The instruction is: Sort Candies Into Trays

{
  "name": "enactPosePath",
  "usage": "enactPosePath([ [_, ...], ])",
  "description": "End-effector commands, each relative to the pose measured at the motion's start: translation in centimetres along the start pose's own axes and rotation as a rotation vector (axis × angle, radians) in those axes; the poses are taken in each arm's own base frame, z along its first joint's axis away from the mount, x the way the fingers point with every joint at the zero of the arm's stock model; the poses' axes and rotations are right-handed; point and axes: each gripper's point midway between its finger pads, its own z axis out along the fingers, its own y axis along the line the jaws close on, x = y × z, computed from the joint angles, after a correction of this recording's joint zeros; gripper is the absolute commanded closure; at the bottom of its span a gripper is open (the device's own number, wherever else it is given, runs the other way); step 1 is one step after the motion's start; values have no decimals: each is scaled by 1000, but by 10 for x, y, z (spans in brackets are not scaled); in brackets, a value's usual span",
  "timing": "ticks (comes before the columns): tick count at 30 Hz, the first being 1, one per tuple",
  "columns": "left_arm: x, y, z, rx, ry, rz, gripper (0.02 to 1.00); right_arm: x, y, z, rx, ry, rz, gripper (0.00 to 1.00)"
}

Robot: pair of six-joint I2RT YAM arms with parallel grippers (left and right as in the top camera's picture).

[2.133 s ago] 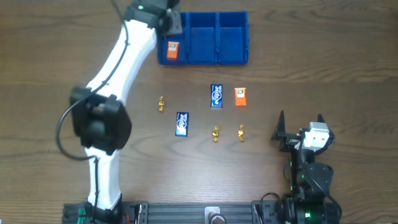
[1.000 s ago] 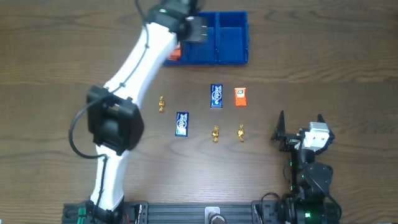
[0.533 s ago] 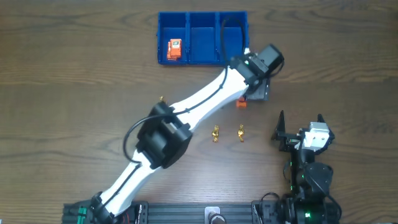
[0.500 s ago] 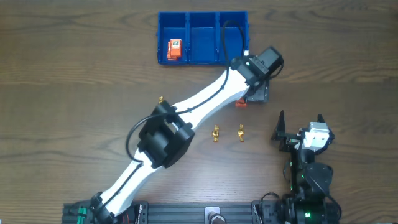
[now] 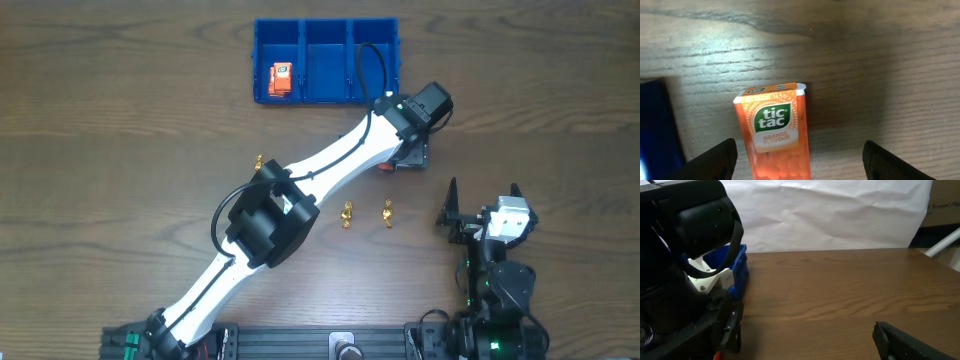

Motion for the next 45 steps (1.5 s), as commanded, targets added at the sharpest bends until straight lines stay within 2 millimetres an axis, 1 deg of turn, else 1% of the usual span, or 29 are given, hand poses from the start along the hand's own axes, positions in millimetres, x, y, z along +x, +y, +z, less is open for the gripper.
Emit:
enactPosePath([
  [1,0,12,2,-39,10,-81,209,0,-2,0,8,-1,-14,3],
  [5,1,15,9,-55,10,-81,213,0,-2,0,8,-1,-14,3],
  [18,6,19,24,-75,28,-93,294,0,-2,0,8,-1,-14,3],
  [21,5,20,24,-79,25,-94,347,0,-2,0,8,-1,-14,3],
  [25,5,20,24,-80,24,-94,487,0,-2,0,8,-1,-14,3],
  [30,5,20,24,-81,23,-94,610,0,-2,0,8,-1,-14,3],
  [33,4,21,23,-83,20,-94,660,0,-2,0,8,-1,-14,3],
  [36,2,22,23,-90,9,-102,680,0,-2,0,8,-1,-14,3],
  [38,-3,23,17,-81,0,-109,691,0,-2,0,8,-1,-14,3],
  [41,-17,25,-3,-68,-44,-119,700,0,-2,0,8,-1,-14,3],
  [43,-33,29,-26,-66,-104,-118,700,0,-2,0,8,-1,-14,3],
  [44,-48,35,-47,-65,-160,-114,695,0,-2,0,8,-1,-14,3],
  [45,-56,38,-59,-65,-189,-110,693,0,-2,0,8,-1,-14,3],
])
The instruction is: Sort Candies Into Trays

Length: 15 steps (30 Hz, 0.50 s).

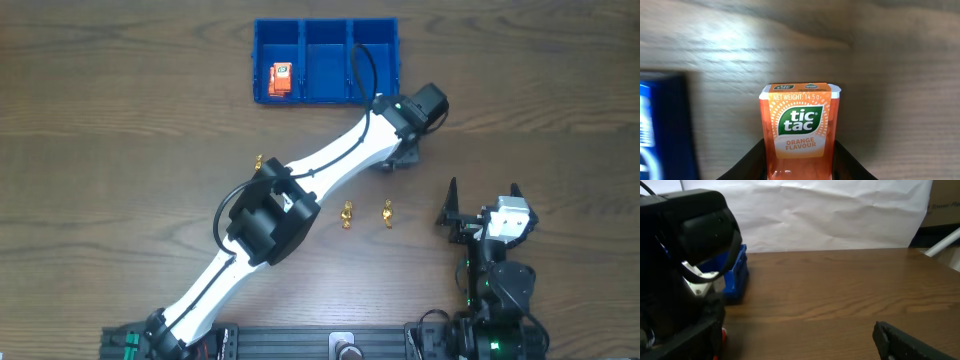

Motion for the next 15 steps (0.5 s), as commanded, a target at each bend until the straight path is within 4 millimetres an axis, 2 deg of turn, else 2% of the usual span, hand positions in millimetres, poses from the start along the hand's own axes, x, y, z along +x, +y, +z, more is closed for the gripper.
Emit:
enactPosePath([
  [1,-68,27,-82,4,-225,-12,689,0,-2,0,8,-1,-14,3],
  [5,-112,64,-139,3,-344,-10,689,0,-2,0,8,-1,-14,3],
  [8,-140,99,-164,-10,-393,-18,691,0,-2,0,8,-1,-14,3],
  [11,-161,132,-171,-20,-401,-23,695,0,-2,0,8,-1,-14,3],
  [15,-177,162,-162,-10,-369,-15,700,0,-2,0,8,-1,-14,3],
])
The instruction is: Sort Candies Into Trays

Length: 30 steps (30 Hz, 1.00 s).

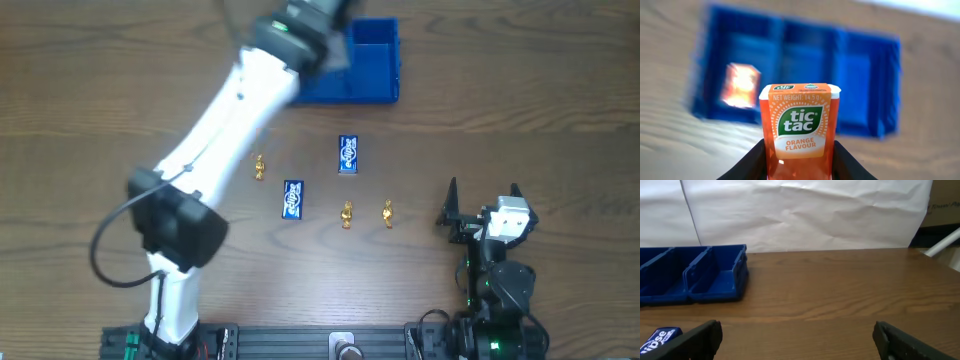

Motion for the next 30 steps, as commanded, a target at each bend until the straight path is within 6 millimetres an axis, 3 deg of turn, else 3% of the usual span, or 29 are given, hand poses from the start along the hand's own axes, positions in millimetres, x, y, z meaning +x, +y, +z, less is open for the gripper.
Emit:
enactPosePath([
  [1,-2,34,33,-24,69,98,698,0,-2,0,8,-1,-14,3],
  [5,-1,51,59,-26,110,141,693,0,-2,0,8,-1,-14,3],
  [14,18,66,102,-35,195,147,691,0,-2,0,8,-1,-14,3],
  [30,16,73,106,-27,200,128,663,0,-2,0,8,-1,-14,3],
])
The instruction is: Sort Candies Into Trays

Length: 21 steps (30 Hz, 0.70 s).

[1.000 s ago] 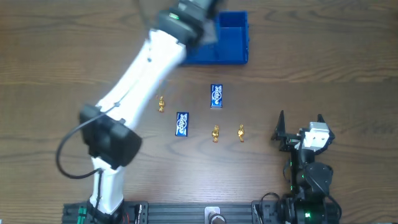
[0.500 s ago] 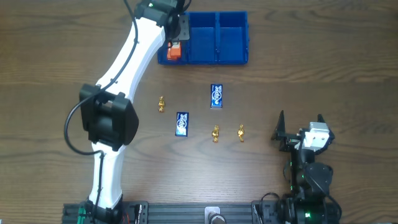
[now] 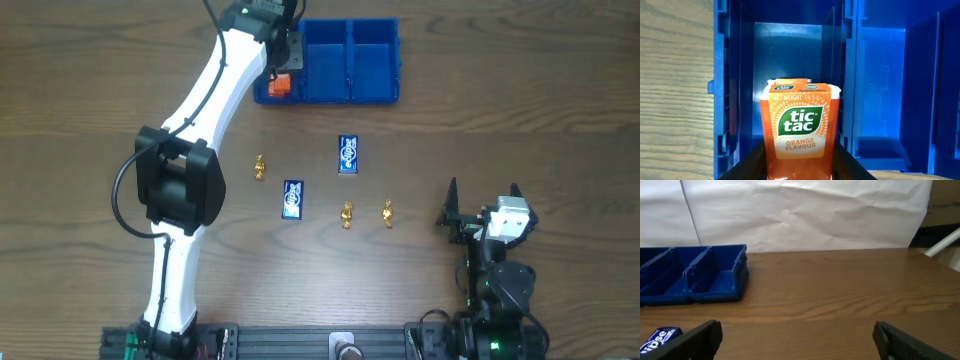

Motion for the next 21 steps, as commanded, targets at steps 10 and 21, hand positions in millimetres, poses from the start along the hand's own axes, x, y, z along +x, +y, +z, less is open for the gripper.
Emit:
enactPosePath([
  [10,-3,10,0,13,7,-2,597,0,-2,0,8,-1,-14,3],
  [21,-32,8,-59,50,-123,-16,110,0,-2,0,8,-1,-14,3],
])
